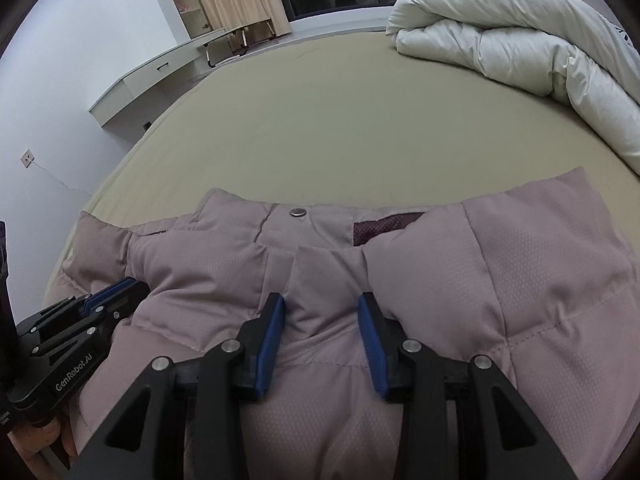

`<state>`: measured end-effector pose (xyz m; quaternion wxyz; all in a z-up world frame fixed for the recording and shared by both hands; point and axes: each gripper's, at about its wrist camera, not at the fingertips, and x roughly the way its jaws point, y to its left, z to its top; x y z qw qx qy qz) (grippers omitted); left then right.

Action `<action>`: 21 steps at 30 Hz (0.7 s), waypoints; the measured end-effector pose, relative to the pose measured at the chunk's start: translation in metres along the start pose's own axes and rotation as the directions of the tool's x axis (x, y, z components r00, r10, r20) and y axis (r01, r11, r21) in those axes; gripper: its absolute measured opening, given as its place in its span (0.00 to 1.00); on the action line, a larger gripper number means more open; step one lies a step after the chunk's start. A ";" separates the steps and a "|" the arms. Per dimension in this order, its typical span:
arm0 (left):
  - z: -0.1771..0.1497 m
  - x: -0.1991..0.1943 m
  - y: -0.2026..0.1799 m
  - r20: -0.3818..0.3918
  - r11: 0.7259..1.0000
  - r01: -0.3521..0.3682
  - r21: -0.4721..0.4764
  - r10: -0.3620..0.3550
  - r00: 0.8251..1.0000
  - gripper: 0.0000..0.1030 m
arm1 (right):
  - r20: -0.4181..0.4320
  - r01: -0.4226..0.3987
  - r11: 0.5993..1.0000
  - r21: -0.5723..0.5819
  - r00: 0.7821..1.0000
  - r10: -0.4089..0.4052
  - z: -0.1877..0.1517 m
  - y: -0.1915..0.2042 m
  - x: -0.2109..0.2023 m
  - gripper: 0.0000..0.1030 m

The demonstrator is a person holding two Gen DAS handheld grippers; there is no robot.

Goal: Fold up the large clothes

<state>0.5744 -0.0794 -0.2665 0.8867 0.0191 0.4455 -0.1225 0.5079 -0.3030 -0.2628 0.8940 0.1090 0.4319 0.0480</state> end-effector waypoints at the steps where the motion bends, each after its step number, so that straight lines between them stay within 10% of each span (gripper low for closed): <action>1: 0.001 0.006 0.001 -0.001 1.000 0.006 -0.006 -0.006 1.000 0.14 | 0.000 -0.002 1.000 0.002 1.000 0.002 -0.001 0.000 0.002 0.40; 16: -0.004 0.031 -0.002 -0.004 0.999 -0.043 0.008 0.043 0.999 0.14 | 0.016 0.062 0.997 -0.039 0.998 -0.061 0.001 0.009 0.020 0.40; 21: -0.001 -0.013 -0.005 -0.014 0.999 -0.051 -0.005 0.051 0.999 0.14 | 0.016 0.014 1.000 -0.017 1.000 -0.014 0.003 0.006 -0.008 0.43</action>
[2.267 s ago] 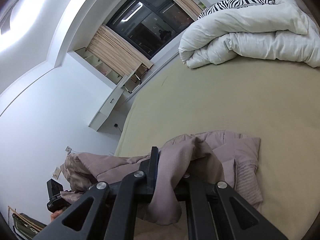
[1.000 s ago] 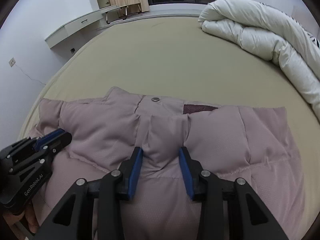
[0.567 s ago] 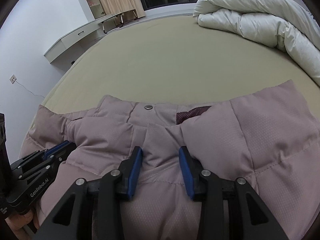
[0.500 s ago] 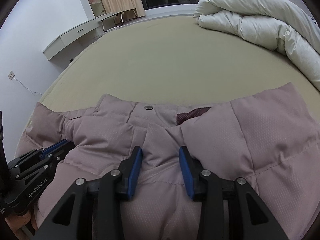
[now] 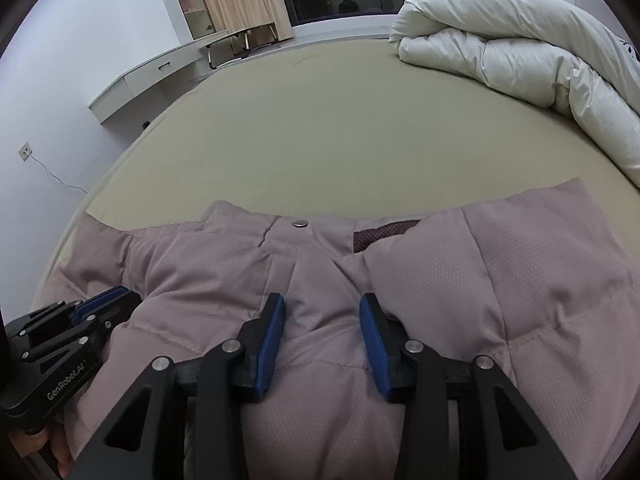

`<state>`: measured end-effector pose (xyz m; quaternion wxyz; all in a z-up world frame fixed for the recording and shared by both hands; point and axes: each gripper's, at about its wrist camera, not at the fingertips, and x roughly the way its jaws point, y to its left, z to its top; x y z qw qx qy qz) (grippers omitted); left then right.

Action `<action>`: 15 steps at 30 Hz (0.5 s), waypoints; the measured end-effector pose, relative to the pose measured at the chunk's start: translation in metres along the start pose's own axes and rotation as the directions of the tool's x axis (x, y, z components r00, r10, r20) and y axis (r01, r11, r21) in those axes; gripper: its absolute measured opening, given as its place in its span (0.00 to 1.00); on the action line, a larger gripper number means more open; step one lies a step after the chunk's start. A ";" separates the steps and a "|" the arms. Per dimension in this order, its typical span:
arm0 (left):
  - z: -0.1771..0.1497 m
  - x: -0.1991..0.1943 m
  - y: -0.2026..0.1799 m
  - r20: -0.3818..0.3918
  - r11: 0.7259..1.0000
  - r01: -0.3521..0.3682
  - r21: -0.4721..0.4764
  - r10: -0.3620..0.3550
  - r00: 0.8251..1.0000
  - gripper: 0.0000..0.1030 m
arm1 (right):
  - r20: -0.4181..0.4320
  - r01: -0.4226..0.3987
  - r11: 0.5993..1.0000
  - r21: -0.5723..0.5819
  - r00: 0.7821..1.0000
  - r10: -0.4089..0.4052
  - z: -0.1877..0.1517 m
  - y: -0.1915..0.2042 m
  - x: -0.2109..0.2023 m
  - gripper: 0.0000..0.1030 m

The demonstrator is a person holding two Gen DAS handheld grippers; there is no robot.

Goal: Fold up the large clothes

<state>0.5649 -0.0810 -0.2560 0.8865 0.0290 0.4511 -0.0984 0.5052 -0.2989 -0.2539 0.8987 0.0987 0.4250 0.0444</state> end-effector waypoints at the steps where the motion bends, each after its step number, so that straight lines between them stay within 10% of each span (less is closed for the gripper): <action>1: -0.004 -0.019 0.001 0.035 1.000 -0.007 -0.010 0.007 0.999 0.14 | 0.010 0.004 1.000 0.023 1.000 -0.004 0.000 -0.002 -0.017 0.45; 7: -0.034 -0.069 -0.006 0.148 0.996 -0.081 0.031 0.076 0.986 0.14 | 0.178 0.072 0.997 -0.002 0.982 -0.070 -0.025 -0.026 -0.118 0.56; 11: -0.035 -0.026 -0.001 0.073 0.994 -0.109 0.027 0.107 0.992 0.14 | 0.004 0.161 0.987 0.025 0.987 -0.161 -0.043 -0.069 -0.067 0.68; 15: -0.038 -0.003 0.006 0.063 0.996 -0.093 -0.015 0.094 0.994 0.14 | 0.098 0.132 0.989 0.066 0.986 -0.138 -0.056 -0.086 -0.054 0.71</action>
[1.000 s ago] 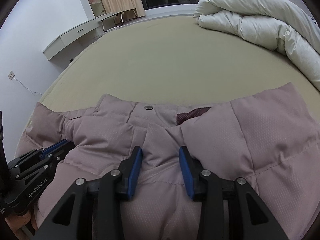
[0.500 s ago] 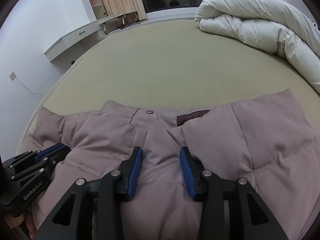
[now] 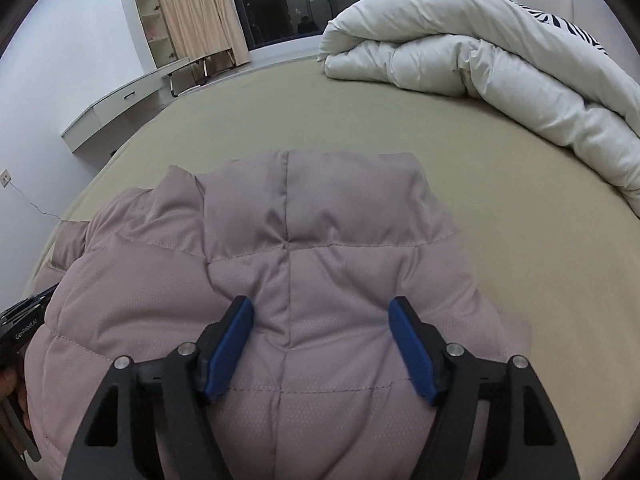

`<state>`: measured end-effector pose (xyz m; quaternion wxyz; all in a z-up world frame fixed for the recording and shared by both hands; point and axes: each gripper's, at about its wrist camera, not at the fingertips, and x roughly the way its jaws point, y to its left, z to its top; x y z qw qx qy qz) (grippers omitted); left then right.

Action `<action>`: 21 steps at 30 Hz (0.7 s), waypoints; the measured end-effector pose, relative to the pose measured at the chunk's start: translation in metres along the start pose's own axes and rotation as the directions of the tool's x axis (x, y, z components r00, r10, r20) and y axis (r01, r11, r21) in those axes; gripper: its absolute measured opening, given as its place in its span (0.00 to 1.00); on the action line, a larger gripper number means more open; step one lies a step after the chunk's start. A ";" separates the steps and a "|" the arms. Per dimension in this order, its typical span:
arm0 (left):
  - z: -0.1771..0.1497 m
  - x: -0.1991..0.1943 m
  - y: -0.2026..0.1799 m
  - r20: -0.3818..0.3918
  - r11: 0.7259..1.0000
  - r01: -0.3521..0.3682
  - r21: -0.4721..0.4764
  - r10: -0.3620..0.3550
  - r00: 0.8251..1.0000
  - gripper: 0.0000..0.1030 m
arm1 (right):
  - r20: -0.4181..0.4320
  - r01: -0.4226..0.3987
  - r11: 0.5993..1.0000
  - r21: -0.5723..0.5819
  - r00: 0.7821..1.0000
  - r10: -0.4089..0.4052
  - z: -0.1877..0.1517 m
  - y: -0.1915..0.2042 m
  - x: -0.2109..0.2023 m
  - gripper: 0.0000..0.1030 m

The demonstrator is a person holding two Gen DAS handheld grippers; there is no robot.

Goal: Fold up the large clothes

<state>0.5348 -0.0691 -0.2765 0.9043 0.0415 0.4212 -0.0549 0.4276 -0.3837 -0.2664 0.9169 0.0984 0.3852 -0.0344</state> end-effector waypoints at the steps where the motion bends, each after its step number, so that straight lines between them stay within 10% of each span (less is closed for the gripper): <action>1: -0.002 0.004 -0.003 0.005 1.000 -0.012 0.015 0.012 1.000 0.14 | 0.012 0.010 1.000 -0.006 1.000 -0.010 -0.001 0.001 0.002 0.72; 21: -0.013 0.023 0.029 0.023 0.986 0.147 -0.082 -0.145 0.989 0.14 | 0.079 -0.037 0.999 0.032 0.996 0.034 -0.011 -0.006 0.006 0.72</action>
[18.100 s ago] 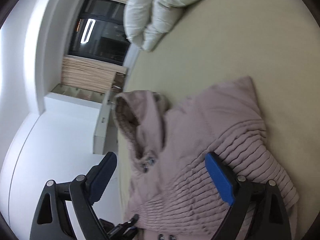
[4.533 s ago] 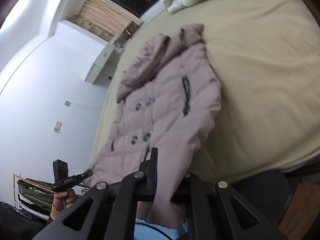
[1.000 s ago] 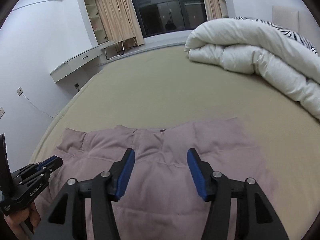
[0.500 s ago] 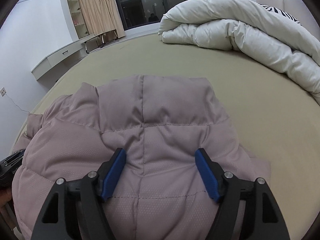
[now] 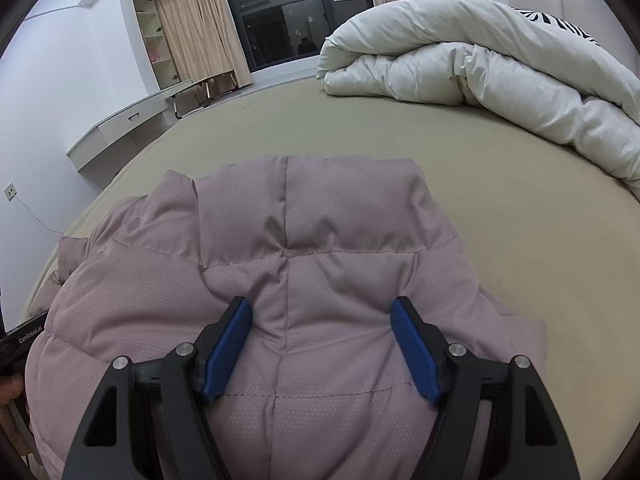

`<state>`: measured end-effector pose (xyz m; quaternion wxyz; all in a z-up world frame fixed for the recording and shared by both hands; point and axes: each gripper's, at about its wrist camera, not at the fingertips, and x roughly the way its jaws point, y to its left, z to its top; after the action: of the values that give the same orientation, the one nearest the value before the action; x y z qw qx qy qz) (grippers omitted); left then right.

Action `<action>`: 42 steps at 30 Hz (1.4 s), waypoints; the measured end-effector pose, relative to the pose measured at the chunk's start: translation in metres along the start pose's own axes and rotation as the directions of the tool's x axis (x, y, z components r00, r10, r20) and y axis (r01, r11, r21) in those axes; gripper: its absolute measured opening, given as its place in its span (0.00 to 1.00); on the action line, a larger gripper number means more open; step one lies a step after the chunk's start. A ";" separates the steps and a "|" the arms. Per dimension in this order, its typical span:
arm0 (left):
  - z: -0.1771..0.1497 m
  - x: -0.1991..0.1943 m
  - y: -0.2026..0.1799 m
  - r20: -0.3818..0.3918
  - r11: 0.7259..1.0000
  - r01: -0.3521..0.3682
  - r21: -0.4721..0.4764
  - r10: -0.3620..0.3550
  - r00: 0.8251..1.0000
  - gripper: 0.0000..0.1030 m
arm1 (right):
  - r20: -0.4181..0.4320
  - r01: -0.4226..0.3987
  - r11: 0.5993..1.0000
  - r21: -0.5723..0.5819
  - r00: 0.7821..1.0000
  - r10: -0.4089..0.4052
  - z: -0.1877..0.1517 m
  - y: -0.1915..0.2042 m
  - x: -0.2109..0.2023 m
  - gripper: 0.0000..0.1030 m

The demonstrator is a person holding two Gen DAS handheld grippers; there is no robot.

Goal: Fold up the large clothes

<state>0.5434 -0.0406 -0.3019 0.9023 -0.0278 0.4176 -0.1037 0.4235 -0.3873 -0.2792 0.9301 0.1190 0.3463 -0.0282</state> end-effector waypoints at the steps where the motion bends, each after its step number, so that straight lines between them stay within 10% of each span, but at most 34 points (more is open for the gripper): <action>1: -0.002 -0.010 0.001 -0.003 1.000 -0.011 0.019 0.011 1.000 0.14 | -0.002 -0.003 1.000 0.001 1.000 0.003 0.000 0.000 -0.001 0.72; 11: -0.024 -0.090 0.010 0.053 0.986 -0.136 0.096 0.131 0.990 0.15 | 0.011 -0.112 0.990 -0.082 0.994 0.113 -0.009 0.067 -0.095 0.73; 16: -0.046 -0.074 0.006 0.010 0.977 -0.172 0.127 0.172 0.985 0.14 | -0.088 -0.063 0.960 -0.274 0.995 0.040 -0.036 0.125 -0.062 0.79; 26: -0.057 -0.057 0.014 0.033 0.984 -0.130 0.120 0.127 0.991 0.14 | -0.016 -0.083 0.965 -0.250 0.997 0.082 -0.056 0.114 -0.042 0.83; 35: -0.036 -0.098 0.008 0.103 0.983 -0.123 0.134 0.110 0.989 0.15 | 0.016 -0.204 0.971 -0.124 0.978 0.208 0.020 0.119 -0.080 0.78; 37: -0.024 -0.099 0.002 0.117 0.985 -0.111 0.130 0.096 0.988 0.15 | -0.066 -0.265 0.962 -0.059 0.963 0.261 0.051 0.121 -0.048 0.62; 42: -0.009 -0.069 -0.001 0.093 0.973 -0.167 0.158 0.154 0.984 0.15 | -0.180 -0.093 0.995 0.030 0.979 0.097 0.080 0.100 0.027 0.51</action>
<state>0.4931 -0.0266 -0.2558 0.9229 0.0766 0.3719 -0.0634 0.5090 -0.3086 -0.2179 0.8936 0.1477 0.4231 0.0235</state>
